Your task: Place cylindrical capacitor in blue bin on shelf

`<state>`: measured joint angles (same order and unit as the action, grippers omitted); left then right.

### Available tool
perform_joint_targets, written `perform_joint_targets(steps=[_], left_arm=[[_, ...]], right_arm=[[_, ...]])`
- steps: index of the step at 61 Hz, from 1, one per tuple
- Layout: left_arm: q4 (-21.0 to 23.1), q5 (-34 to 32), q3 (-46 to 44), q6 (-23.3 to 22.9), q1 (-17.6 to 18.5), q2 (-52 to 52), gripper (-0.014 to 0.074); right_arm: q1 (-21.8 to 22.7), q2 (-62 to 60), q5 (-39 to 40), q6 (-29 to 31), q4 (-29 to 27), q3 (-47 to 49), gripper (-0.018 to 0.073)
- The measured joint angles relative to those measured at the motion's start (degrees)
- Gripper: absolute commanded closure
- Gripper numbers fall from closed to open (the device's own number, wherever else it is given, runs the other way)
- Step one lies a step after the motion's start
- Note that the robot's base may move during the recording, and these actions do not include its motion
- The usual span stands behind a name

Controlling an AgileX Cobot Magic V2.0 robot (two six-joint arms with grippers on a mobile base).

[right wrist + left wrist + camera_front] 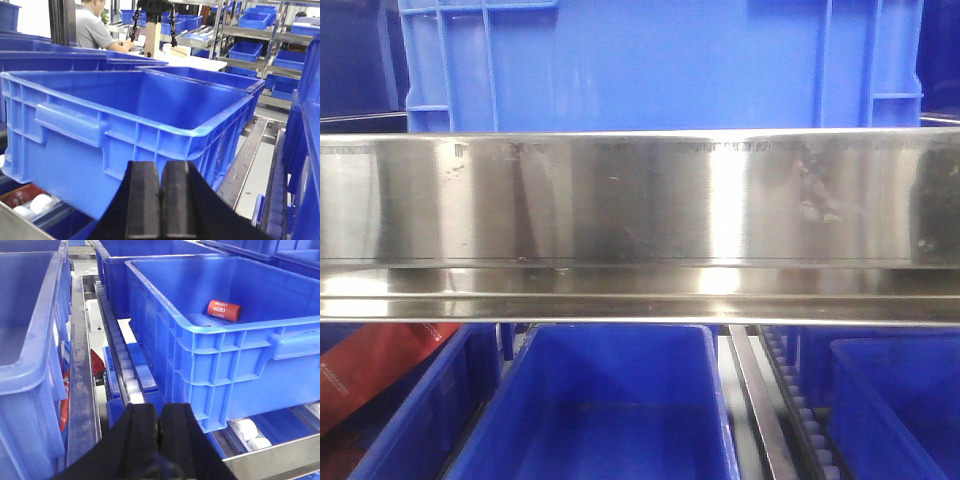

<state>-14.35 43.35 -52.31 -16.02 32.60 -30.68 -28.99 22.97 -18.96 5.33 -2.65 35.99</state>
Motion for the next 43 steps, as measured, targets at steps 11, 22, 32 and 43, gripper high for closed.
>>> perform_joint_targets(steps=[11,22,32,43], left_arm=[[0.0,0.0,0.0,-0.1,0.0,0.0,0.0708],[0.0,0.0,0.0,-0.1,0.0,0.0,0.0708],[0.0,0.0,0.0,-0.1,0.0,0.0,0.0708],[0.0,-1.6,2.0,-0.1,-0.7,0.4,0.0708]], right_arm=[[0.0,0.0,0.0,0.0,0.0,0.0,0.0721],[0.0,0.0,0.0,0.0,0.0,0.0,0.0721],[0.0,0.0,0.0,0.0,0.0,0.0,0.0721],[0.0,0.0,0.1,0.0,0.0,0.0,0.0721]])
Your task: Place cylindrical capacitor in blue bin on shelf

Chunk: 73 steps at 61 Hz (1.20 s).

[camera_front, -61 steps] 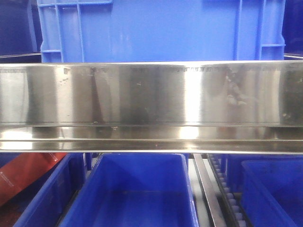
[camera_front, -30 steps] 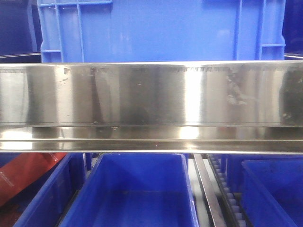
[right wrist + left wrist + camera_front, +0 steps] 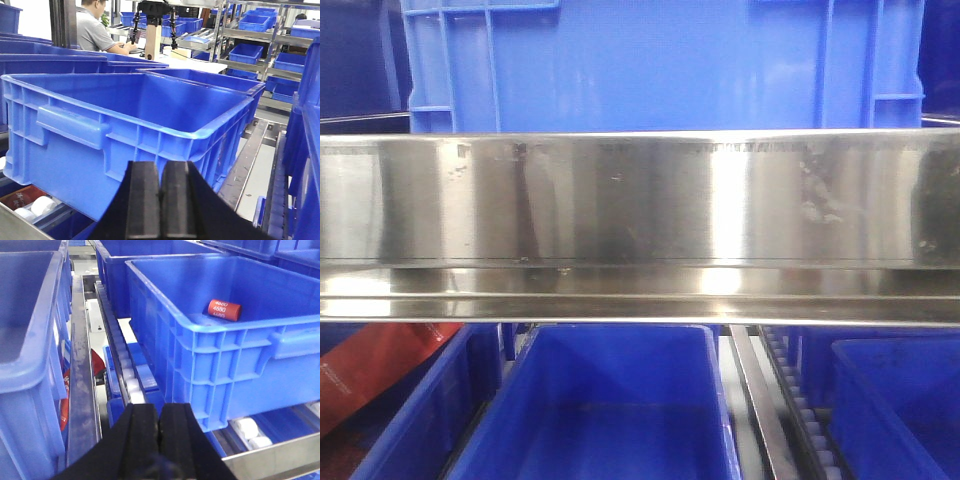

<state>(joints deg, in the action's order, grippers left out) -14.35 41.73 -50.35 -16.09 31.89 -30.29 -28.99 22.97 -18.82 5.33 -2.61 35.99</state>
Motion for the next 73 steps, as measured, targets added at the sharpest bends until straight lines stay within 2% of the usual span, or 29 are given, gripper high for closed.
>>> perform_joint_targets(steps=[8,18,25,34,45,73], left_arm=[[2.4,-6.6,6.1,3.8,-4.9,3.9,0.0708],[6.3,-18.3,17.4,8.8,-14.3,11.3,0.0708],[8.8,-25.7,26.6,9.5,-20.8,16.9,0.0708],[9.9,-33.0,38.2,10.0,-26.3,23.4,0.0708],[10.7,-39.3,49.5,10.0,-28.6,29.4,0.0708],[11.2,-37.6,50.4,10.0,-28.6,30.0,0.0708]], right_arm=[[0.0,0.0,0.0,0.0,0.0,0.0,0.0721],[0.0,0.0,0.0,0.0,0.0,0.0,0.0721],[0.0,0.0,0.0,0.0,0.0,0.0,0.0721],[0.0,0.0,0.0,0.0,0.0,0.0,0.0721],[0.0,0.0,0.0,0.0,0.0,0.0,0.0721],[0.0,0.0,0.0,0.0,0.0,0.0,0.0721]])
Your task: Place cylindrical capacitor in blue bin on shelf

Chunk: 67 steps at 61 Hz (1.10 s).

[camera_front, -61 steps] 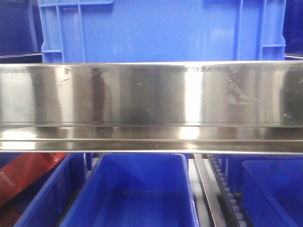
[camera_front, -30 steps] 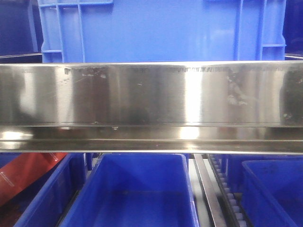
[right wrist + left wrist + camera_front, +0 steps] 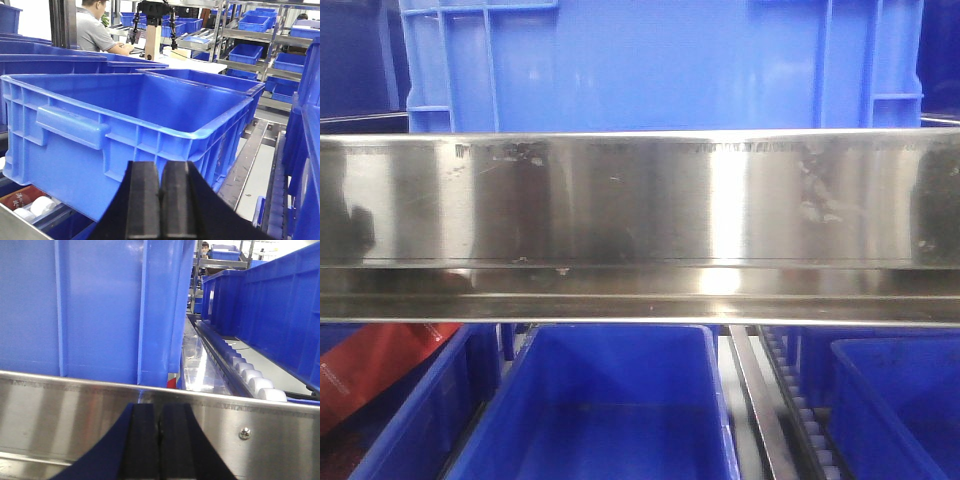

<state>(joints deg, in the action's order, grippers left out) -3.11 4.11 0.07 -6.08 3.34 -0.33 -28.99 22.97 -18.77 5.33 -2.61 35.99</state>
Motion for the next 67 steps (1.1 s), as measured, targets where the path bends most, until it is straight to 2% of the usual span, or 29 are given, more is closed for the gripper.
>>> perform_joint_targets(steps=[46,54,67], left_arm=[[0.0,0.0,0.0,0.0,0.0,0.0,0.0708],[0.0,0.0,0.0,0.0,0.0,0.0,0.0708],[0.0,0.0,0.0,0.0,0.0,0.0,0.0708]], right_arm=[[0.1,0.0,0.0,0.0,0.1,0.0,0.0721],[4.6,-0.1,-0.3,-0.3,0.4,-0.4,0.0721],[19.0,-5.4,4.0,-2.7,0.5,-8.1,0.0721]])
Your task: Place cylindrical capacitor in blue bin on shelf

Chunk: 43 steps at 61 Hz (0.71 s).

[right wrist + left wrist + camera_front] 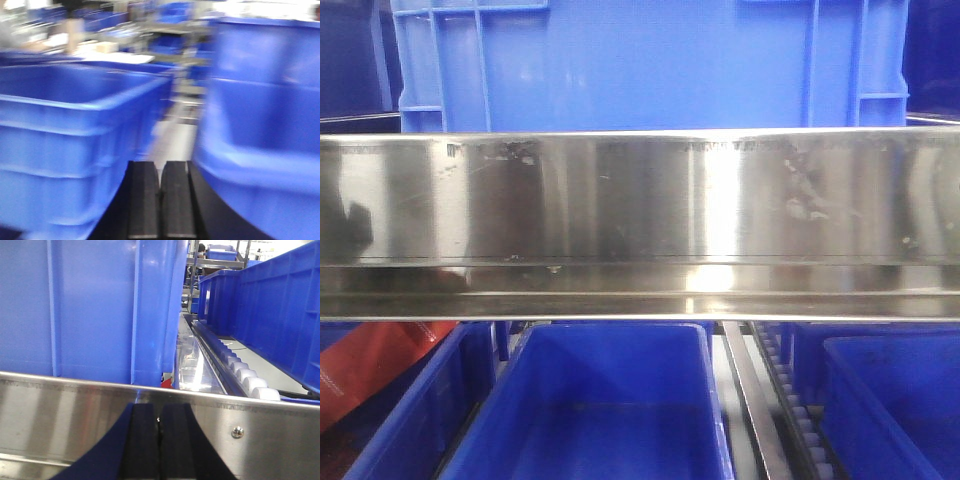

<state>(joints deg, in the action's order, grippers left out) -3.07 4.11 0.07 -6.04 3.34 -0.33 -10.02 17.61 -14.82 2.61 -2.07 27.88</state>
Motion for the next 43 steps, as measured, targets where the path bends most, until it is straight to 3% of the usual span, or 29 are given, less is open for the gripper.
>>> perform_joint_targets(steps=[8,17,33,43], left_arm=[[0.0,0.0,0.0,0.0,0.0,0.0,0.0708],[0.0,0.0,0.0,0.0,0.0,0.0,0.0708],[0.0,0.0,0.0,0.0,0.0,0.0,0.0708],[0.0,0.0,0.0,0.0,0.0,0.0,0.0708]], right_arm=[[6.6,-5.9,2.8,-0.8,-1.5,-7.0,0.0721],[10.9,-12.0,4.8,-1.1,-3.0,-15.3,0.0721],[12.6,-17.3,8.5,-1.1,-4.0,-26.4,0.0721],[12.6,-17.4,10.1,-0.9,-4.0,-27.7,0.0721]])
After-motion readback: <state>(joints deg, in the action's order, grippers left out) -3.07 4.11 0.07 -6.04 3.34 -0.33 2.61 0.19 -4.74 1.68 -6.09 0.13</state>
